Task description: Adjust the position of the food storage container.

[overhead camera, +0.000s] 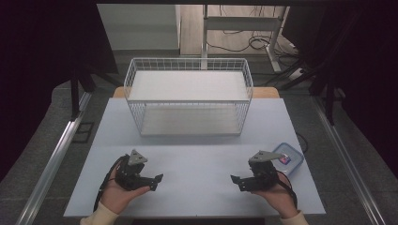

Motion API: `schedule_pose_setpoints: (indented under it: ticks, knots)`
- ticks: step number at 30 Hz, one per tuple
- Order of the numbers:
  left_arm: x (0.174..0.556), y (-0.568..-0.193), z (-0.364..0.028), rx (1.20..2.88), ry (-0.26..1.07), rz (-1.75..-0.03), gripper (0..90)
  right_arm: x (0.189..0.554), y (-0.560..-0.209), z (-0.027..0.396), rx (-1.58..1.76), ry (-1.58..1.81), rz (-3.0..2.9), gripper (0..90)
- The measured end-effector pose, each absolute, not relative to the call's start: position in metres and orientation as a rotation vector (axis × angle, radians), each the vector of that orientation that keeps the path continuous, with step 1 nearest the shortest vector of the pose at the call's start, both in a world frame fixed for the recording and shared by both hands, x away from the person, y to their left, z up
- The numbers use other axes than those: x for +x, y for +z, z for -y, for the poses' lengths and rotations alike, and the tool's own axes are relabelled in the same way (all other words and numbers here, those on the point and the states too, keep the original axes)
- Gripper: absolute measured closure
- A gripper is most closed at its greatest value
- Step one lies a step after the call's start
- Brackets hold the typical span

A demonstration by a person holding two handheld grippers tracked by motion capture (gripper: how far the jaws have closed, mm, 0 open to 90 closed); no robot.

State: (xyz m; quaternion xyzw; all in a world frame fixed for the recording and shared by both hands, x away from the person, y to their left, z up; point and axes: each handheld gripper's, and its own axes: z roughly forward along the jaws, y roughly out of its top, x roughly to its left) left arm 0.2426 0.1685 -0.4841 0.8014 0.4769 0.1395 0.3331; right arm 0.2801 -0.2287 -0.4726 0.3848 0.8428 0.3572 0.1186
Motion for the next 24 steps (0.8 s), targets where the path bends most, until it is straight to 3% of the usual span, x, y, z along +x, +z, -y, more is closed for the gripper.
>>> schedule_pose_setpoints:
  ticks: [24]
  knots:
    - [0.2404,-0.4891,-0.1618,2.147,0.345,-1.202,10.5,0.2795,-0.4670,0.2265,1.131,1.039,-2.483,17.2]
